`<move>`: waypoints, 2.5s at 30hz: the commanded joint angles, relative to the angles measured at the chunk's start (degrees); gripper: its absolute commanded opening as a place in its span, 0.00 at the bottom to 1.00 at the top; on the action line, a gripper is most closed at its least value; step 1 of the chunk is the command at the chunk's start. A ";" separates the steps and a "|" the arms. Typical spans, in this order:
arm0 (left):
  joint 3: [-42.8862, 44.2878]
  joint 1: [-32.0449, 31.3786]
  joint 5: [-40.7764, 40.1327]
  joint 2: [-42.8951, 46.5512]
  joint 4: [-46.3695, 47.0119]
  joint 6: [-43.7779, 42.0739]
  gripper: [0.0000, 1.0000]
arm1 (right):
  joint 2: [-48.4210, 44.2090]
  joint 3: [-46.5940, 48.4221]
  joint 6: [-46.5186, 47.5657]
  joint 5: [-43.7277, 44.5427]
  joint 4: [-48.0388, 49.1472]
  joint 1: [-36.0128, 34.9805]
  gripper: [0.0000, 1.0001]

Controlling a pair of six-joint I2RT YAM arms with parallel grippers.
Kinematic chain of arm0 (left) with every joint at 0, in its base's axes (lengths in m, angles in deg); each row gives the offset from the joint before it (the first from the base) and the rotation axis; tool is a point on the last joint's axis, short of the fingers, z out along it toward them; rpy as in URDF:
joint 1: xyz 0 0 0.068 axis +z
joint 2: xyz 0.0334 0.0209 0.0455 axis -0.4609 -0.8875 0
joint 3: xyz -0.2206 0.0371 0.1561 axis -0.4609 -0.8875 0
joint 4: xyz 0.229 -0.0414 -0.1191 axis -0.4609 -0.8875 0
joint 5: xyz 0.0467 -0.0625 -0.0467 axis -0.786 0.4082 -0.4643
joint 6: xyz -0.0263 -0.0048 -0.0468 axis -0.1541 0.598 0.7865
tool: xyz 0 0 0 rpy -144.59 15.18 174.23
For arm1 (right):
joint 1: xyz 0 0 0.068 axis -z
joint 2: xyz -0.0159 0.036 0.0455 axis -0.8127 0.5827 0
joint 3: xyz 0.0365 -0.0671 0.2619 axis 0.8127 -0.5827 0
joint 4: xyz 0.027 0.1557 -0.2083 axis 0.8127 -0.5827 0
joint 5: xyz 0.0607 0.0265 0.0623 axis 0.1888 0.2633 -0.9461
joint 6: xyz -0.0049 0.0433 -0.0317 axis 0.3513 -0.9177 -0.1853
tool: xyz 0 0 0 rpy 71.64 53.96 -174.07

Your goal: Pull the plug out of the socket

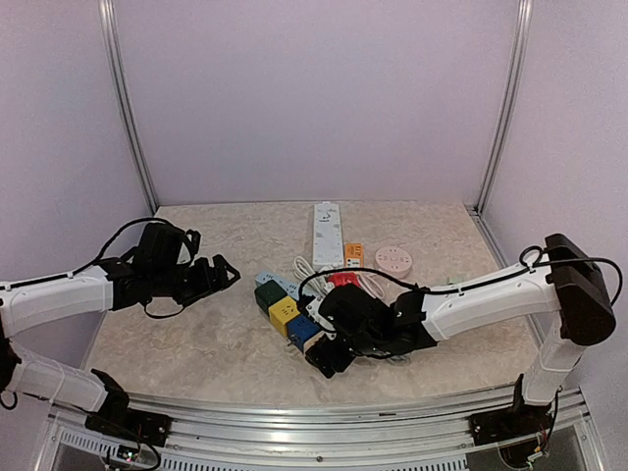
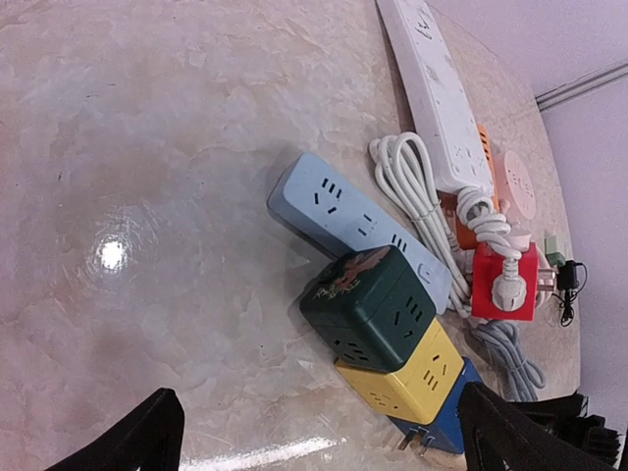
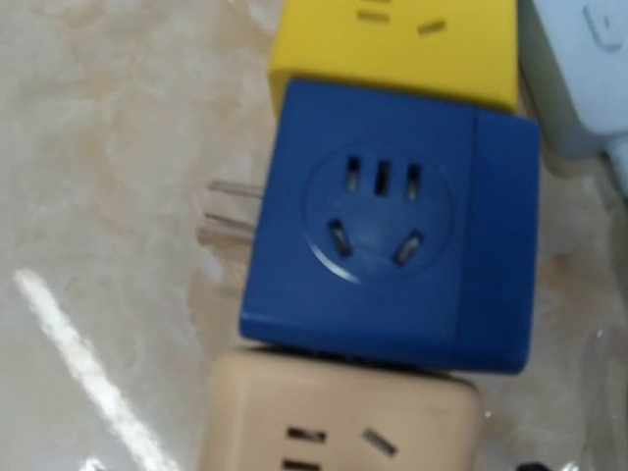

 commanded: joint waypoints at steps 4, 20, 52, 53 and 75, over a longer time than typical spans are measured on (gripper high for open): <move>-1.43 -0.42 0.16 1.79 1.62 1.40 0.95 | 3.09 2.07 -3.21 1.58 -2.77 -0.73 0.85; -1.45 -0.42 2.05 0.90 2.73 2.75 0.95 | 7.13 3.37 -4.09 0.32 -0.56 -1.09 0.68; -7.02 -3.09 10.40 3.02 14.94 13.89 0.95 | -0.81 3.88 -2.48 13.27 19.88 -0.85 0.00; -7.14 -3.68 10.56 2.46 15.52 14.65 0.95 | -0.81 4.04 -2.28 13.49 20.41 -0.73 0.00; -3.82 -7.36 14.60 -2.52 23.14 17.93 0.99 | -3.97 7.87 3.33 13.74 29.95 -0.76 0.00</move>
